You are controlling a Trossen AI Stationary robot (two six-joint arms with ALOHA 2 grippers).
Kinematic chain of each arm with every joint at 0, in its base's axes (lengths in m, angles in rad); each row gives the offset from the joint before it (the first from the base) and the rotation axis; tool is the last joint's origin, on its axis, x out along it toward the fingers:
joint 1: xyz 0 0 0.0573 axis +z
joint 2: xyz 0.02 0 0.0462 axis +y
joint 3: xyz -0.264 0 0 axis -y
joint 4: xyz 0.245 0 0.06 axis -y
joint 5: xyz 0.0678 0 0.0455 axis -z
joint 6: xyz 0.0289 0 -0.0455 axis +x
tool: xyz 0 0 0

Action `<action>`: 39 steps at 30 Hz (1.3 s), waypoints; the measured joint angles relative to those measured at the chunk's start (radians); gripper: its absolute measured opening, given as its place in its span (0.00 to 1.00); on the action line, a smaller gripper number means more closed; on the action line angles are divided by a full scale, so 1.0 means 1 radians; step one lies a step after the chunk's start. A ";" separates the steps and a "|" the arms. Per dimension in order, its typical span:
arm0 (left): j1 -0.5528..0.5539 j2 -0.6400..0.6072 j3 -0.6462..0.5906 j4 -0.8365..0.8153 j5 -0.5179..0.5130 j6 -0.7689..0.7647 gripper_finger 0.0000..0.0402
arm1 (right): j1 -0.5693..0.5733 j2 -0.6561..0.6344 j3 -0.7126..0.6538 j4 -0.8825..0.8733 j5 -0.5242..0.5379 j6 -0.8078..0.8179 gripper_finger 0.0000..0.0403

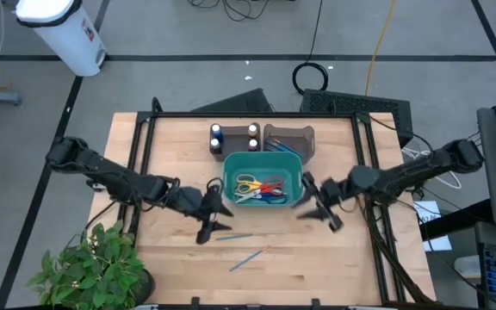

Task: Pick & Place Paint Supplies
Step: Put the blue paint brush into the right black bin

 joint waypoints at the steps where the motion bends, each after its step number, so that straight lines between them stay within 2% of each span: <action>1: -0.021 0.000 0.000 -0.010 -0.008 -0.006 0.52 | 0.036 0.000 -0.003 0.016 0.002 -0.021 0.35; 9: -0.196 0.005 0.000 -0.193 -0.239 -0.054 0.52 | 0.233 0.000 -0.004 0.114 0.131 -0.178 0.35; 14: -0.272 0.081 0.000 -0.244 -0.350 -0.100 0.52 | 0.280 0.000 -0.004 0.148 0.135 -0.241 0.35; 25: -0.291 0.305 -0.001 -0.270 -0.353 -0.252 0.52 | 0.316 0.000 -0.005 0.166 0.135 -0.254 0.35; 29: -0.288 0.361 -0.001 -0.274 -0.312 -0.309 0.52 | 0.315 0.000 -0.005 0.167 0.135 -0.254 0.35; 39: -0.288 0.403 0.003 -0.276 -0.297 -0.345 0.51 | 0.315 0.000 -0.005 0.167 0.135 -0.254 0.35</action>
